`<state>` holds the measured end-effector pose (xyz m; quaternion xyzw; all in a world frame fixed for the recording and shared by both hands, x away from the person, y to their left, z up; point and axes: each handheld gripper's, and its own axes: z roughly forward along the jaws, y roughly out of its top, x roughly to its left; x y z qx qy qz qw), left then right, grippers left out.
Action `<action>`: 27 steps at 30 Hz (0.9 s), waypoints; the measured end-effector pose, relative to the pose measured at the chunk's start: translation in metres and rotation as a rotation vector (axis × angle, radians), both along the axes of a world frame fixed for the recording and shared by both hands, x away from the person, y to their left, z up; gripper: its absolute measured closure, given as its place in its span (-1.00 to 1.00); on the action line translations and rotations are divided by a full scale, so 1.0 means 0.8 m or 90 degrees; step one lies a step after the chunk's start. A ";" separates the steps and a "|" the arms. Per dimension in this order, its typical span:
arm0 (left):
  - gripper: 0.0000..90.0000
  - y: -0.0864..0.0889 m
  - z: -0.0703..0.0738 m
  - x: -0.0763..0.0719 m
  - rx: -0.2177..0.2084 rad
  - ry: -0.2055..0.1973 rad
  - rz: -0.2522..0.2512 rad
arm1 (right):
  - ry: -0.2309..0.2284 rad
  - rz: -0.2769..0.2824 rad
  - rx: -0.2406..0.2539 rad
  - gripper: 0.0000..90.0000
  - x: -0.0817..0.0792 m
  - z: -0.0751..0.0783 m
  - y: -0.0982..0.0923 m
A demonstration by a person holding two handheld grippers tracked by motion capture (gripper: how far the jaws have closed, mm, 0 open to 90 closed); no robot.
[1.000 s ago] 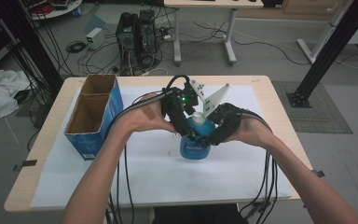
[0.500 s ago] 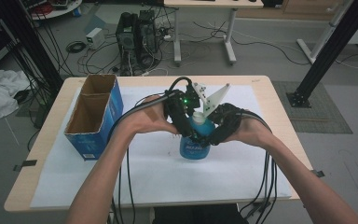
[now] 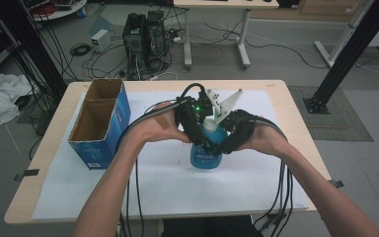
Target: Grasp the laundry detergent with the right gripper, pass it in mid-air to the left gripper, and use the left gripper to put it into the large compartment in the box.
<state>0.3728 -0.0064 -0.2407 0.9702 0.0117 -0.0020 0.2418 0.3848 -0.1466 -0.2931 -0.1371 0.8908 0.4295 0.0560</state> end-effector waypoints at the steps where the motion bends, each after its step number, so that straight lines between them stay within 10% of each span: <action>1: -0.37 0.000 0.000 0.000 -0.004 0.003 0.003 | -0.004 0.006 0.003 0.01 0.001 0.000 0.001; 27: -0.15 0.000 -0.004 -0.003 -0.033 0.017 0.001 | -0.003 0.006 0.008 0.01 0.002 -0.001 0.000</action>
